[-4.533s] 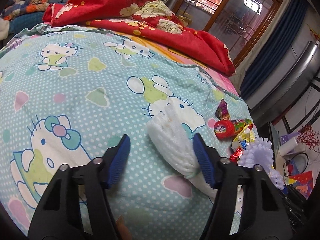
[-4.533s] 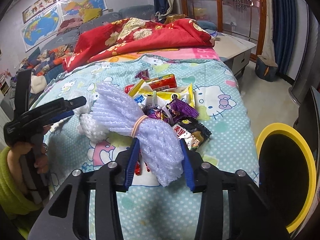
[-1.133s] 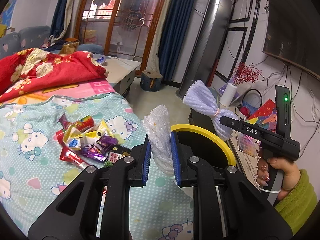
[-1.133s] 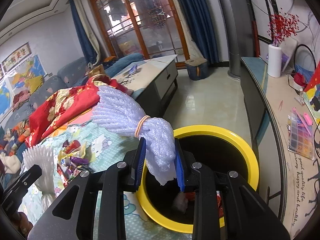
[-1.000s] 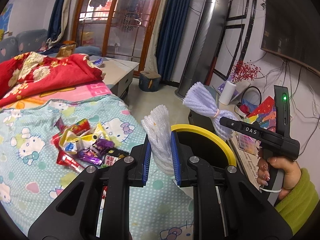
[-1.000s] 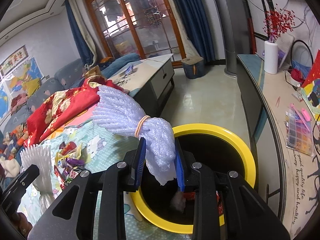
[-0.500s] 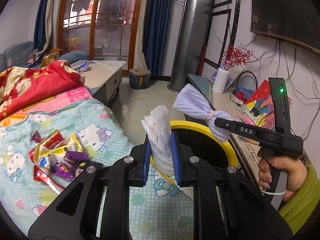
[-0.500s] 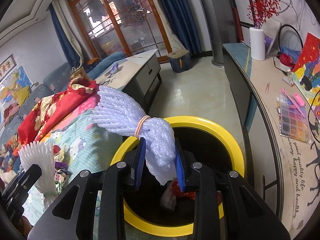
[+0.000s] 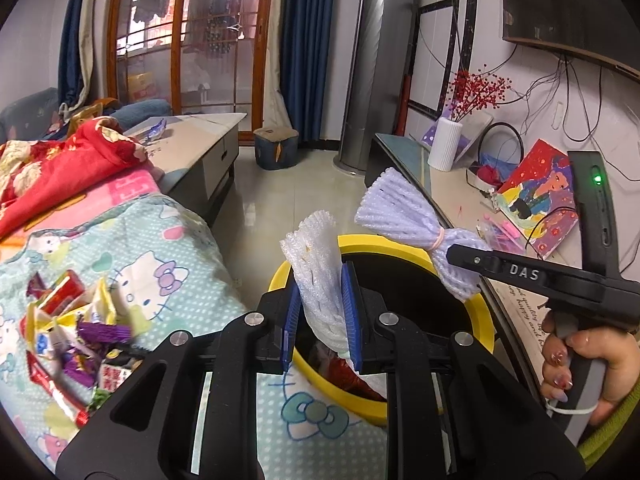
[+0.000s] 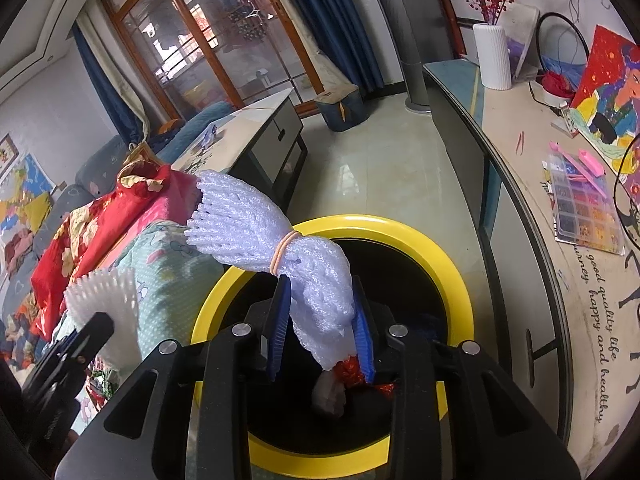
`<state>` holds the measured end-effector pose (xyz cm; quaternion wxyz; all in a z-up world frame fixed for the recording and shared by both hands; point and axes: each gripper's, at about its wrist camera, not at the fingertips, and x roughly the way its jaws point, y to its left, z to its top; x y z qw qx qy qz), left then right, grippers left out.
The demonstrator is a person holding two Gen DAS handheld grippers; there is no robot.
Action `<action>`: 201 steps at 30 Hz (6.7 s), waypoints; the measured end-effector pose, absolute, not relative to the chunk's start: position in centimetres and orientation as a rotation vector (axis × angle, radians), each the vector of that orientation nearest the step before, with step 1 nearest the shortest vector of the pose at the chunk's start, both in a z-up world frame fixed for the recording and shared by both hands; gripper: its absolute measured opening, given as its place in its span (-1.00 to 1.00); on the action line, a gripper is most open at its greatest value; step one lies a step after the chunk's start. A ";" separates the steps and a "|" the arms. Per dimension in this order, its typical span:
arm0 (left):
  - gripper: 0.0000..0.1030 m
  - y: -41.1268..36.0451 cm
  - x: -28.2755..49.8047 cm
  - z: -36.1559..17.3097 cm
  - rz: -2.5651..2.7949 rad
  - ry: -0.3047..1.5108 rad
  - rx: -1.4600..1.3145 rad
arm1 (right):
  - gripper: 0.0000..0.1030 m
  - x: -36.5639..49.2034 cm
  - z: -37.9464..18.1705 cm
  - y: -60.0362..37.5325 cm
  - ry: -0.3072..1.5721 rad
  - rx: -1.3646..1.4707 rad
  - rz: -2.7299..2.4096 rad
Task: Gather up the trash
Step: 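Open both tools to drop the foam nets into the bin, then move both open tools back over the candy on the bed, then grasp the green snack bag with the right tool while the left tool grasps the red candy tube, then carry the snack bag and candy tube over the yellow bin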
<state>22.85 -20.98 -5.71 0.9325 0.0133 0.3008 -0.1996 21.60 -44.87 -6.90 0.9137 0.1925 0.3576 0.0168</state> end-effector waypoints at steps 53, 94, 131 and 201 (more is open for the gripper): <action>0.78 -6.1 19.0 -1.9 -0.191 0.501 -0.244 | 0.41 19.9 -1.6 -34.0 0.650 0.230 0.210; -0.18 7.8 25.5 -5.8 -0.031 0.712 -0.253 | -0.03 20.5 -6.1 -21.2 0.843 0.125 0.430; -0.25 2.0 30.9 -9.0 -0.309 0.983 -0.013 | -0.57 21.7 -8.9 -19.4 0.930 0.156 0.501; -0.44 0.3 22.4 3.0 -0.384 0.638 -0.247 | -0.90 19.8 -0.6 -29.6 0.672 0.261 0.344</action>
